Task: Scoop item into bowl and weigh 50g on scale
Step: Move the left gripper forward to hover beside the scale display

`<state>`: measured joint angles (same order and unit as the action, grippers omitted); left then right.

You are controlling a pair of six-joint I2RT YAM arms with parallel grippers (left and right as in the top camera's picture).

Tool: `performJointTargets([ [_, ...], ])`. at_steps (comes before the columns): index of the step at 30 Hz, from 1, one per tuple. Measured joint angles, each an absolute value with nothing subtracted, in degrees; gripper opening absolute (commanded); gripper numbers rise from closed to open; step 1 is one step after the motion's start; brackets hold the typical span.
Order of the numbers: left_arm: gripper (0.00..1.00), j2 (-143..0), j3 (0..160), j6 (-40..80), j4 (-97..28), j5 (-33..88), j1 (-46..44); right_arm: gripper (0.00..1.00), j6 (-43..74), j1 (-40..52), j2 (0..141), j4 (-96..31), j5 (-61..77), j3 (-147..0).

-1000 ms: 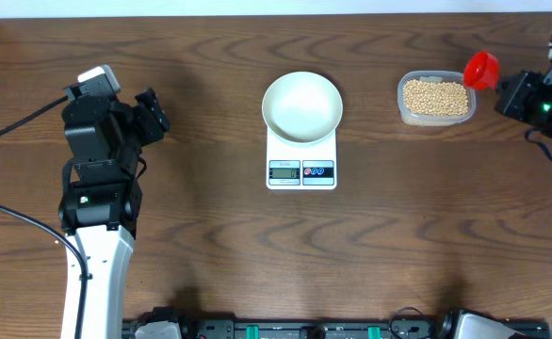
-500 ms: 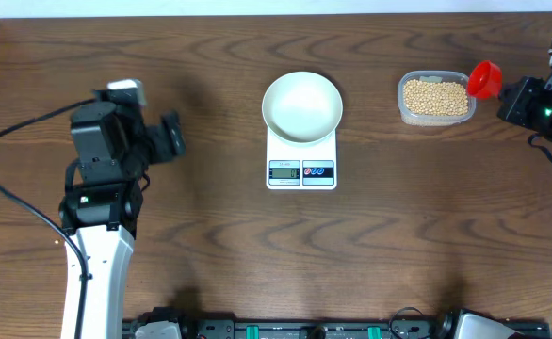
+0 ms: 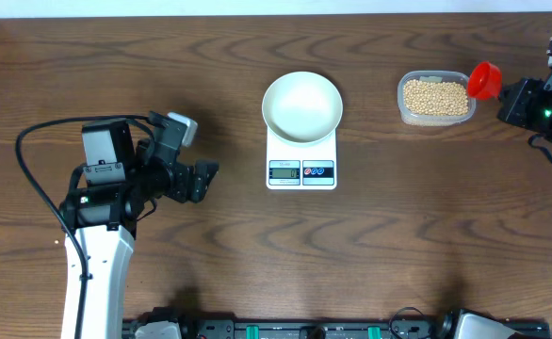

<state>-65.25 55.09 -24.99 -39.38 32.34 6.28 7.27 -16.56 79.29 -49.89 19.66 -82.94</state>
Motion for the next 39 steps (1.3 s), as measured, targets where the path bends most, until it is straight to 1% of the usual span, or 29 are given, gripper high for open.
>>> performJointTargets([
  [5, 0.84, -65.25, 55.09, -30.39, -39.90, 33.85, 5.87, 0.01, 7.03, -16.56, 79.29, -50.48, 19.66, -82.94],
  [7, 0.81, -65.25, 55.09, -31.38, -39.90, 34.22, 4.93, 0.01, 6.96, -16.56, 79.29, -51.00, 19.66, -82.94],
  [8, 0.93, -65.25, 55.09, -31.75, -39.90, 34.28, 4.27, 0.01, 6.94, -16.56, 79.29, -51.22, 19.66, -82.94],
  [9, 0.98, -65.25, 55.09, -32.21, -39.90, 34.39, 3.60, 0.01, 6.94, -16.56, 79.29, -51.40, 19.66, -82.94],
  [12, 0.98, -65.25, 55.09, -32.93, -39.99, 34.61, 2.37, 0.01, 6.92, -16.56, 79.29, -51.77, 19.66, -82.94],
  [25, 0.98, -65.41, 55.09, -33.58, -38.74, 34.59, 2.02, 0.01, 6.55, -16.56, 79.29, -52.82, 19.62, -82.94],
  [32, 0.98, -67.46, 55.09, -40.71, -41.30, 34.59, 1.69, 0.01, 6.00, -16.56, 79.29, -53.28, 19.07, -82.94],
  [39, 0.98, -72.62, 55.09, -44.53, -41.34, 34.59, 1.69, 0.01, 5.80, -16.56, 79.29, -53.32, 18.79, -82.94],
])
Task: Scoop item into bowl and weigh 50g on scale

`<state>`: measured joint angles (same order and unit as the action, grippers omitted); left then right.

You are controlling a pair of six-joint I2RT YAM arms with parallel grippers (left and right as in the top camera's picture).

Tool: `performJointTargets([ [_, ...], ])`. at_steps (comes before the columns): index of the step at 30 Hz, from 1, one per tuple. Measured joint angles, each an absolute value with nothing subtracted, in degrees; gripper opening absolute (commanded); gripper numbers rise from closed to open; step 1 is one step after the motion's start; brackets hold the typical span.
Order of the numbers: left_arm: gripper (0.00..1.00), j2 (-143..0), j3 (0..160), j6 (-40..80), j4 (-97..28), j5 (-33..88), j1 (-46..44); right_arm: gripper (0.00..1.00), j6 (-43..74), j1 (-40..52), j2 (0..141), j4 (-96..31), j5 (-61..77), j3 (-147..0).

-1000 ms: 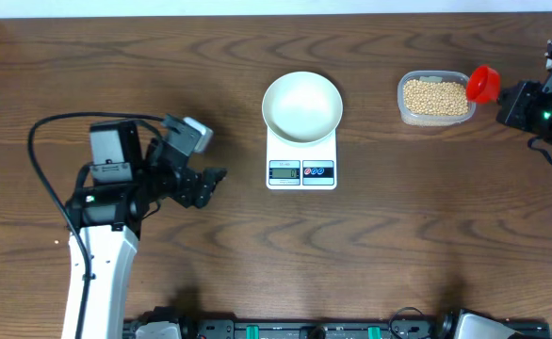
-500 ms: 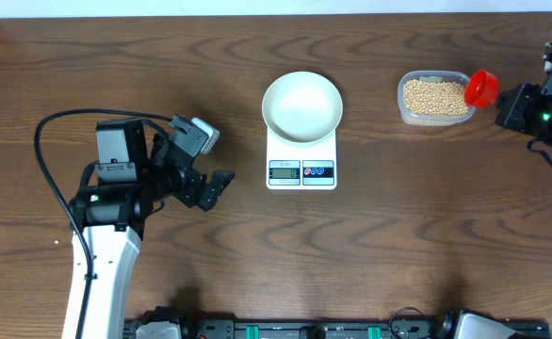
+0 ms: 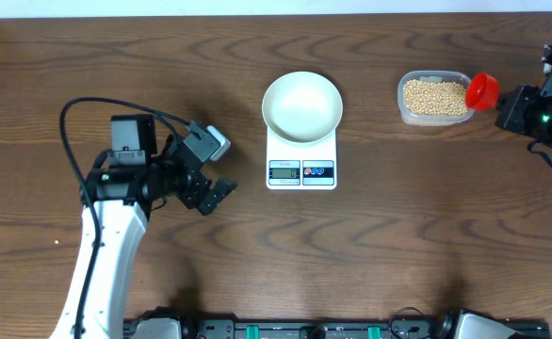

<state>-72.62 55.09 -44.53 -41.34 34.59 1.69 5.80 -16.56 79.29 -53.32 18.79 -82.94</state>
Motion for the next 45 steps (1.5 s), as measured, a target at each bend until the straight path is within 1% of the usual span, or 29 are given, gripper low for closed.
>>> performJointTargets([
  [45, 0.98, -73.73, 55.09, -45.25, -39.81, 34.15, 1.69, 0.01, 5.78, -16.56, 79.29, -53.63, 18.41, -82.94],
])
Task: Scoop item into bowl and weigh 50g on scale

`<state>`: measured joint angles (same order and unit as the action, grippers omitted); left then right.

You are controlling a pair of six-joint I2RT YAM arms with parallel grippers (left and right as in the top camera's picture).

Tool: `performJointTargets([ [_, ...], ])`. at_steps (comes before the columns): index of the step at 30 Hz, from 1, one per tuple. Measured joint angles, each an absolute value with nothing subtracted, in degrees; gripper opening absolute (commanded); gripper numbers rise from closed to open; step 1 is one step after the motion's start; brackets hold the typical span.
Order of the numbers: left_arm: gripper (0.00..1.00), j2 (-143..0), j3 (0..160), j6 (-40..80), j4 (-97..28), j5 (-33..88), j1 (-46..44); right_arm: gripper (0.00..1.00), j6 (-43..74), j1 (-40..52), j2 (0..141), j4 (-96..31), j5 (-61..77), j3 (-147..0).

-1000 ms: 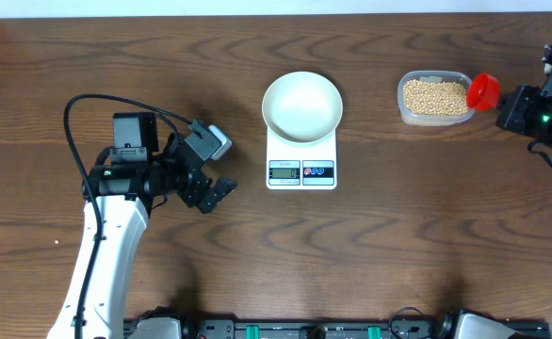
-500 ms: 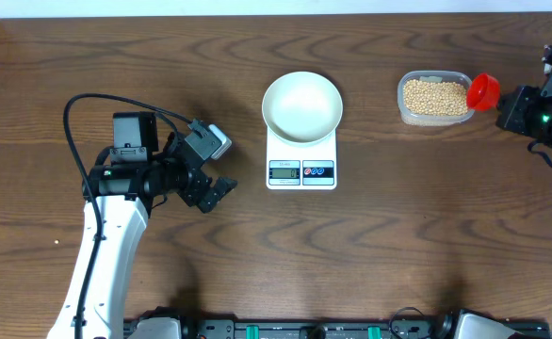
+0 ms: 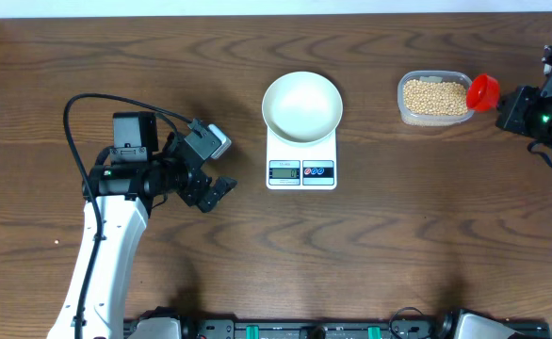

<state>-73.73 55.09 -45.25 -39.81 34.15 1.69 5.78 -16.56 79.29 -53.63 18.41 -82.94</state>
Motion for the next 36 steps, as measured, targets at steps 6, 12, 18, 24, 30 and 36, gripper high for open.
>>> performJointTargets([
  [6, 0.98, -73.73, 55.09, -45.23, -39.81, 34.15, 1.69, 0.01, 5.78, -16.56, 79.31, -53.84, 18.41, -82.94],
  [12, 0.98, -73.73, 55.09, -45.25, -39.81, 34.15, 1.69, 0.01, 5.78, -16.56, 79.31, -54.22, 18.41, -82.94],
  [18, 0.98, -73.73, 55.09, -45.23, -39.81, 34.15, 1.69, 0.01, 5.78, -16.56, 79.29, -54.59, 18.41, -82.94],
  [24, 0.98, -73.73, 55.09, -45.25, -39.81, 34.15, 1.69, 0.01, 5.78, -16.56, 79.29, -54.85, 18.41, -82.94],
  [30, 0.97, -73.73, 55.09, -45.23, -39.81, 34.15, 1.69, 0.01, 5.78, -16.56, 79.31, -54.85, 18.41, -82.94],
  [36, 0.98, -73.73, 55.09, -45.23, -39.81, 34.15, 1.69, 0.01, 6.02, -16.56, 79.29, -54.57, 18.41, -82.94],
])
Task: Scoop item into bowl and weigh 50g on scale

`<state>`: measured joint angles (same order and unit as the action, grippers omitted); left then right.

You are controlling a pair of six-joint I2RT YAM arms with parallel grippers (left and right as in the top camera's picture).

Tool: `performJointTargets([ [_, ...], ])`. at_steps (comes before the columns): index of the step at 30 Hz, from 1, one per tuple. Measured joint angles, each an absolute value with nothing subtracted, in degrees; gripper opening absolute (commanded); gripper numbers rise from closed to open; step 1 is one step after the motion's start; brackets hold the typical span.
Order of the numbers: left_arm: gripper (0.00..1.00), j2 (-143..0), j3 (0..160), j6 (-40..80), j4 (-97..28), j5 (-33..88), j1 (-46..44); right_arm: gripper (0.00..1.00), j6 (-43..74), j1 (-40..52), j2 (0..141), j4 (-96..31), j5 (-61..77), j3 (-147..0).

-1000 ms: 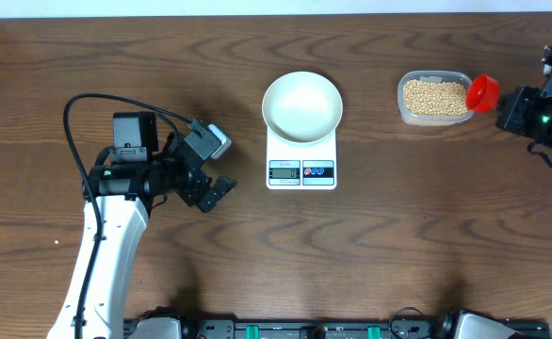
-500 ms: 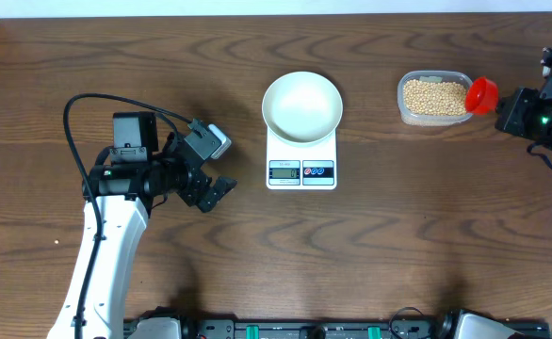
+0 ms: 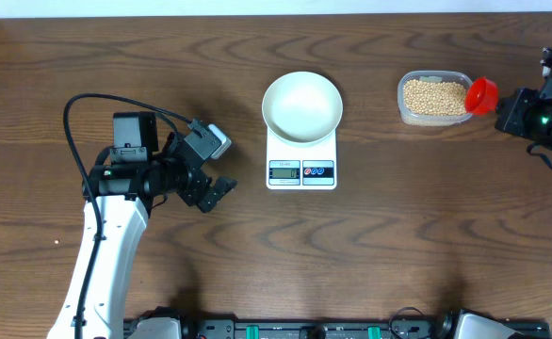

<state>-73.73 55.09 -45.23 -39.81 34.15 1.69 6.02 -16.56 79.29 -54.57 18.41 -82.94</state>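
Observation:
A white bowl (image 3: 301,105) stands empty on the white digital scale (image 3: 301,171) at the table's middle. To its right, a clear plastic container (image 3: 433,98) holds pale yellow beans. My right gripper (image 3: 504,102) is shut on the handle of a red scoop (image 3: 481,94), whose cup sits at the container's right edge. My left gripper (image 3: 221,191) hovers left of the scale, open and holding nothing.
The brown wooden table (image 3: 398,245) carries only the scale, bowl and container. A black cable (image 3: 88,108) loops over the left arm. A rail with clamps (image 3: 304,330) runs along the front edge.
At first my left gripper hung farther left and the red scoop was held just above the container's right corner. By 2.7 s ago the left arm stood nearer the scale and the scoop lay at the container's right edge. Both have stayed there.

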Motion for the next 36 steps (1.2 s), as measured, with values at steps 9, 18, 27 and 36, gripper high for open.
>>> performJointTargets([
  [9, 0.98, -73.73, 55.09, -45.23, -39.81, 34.15, 1.69, 0.01, 8.54, -16.56, 79.31, -53.95, 18.09, -82.94],
  [18, 0.98, -73.73, 55.09, -45.23, -39.81, 34.15, 1.69, 0.01, 8.71, -16.56, 79.31, -53.23, 13.61, -82.94],
  [27, 0.98, -73.73, 55.09, -45.23, -39.81, 34.15, 1.69, 0.01, 4.67, -16.56, 80.23, -51.59, 10.44, -82.96],
  [36, 0.98, -73.73, 55.09, -45.23, -39.81, 34.15, 1.69, 0.01, 3.55, -16.56, 82.48, -50.28, 10.41, -82.96],
])
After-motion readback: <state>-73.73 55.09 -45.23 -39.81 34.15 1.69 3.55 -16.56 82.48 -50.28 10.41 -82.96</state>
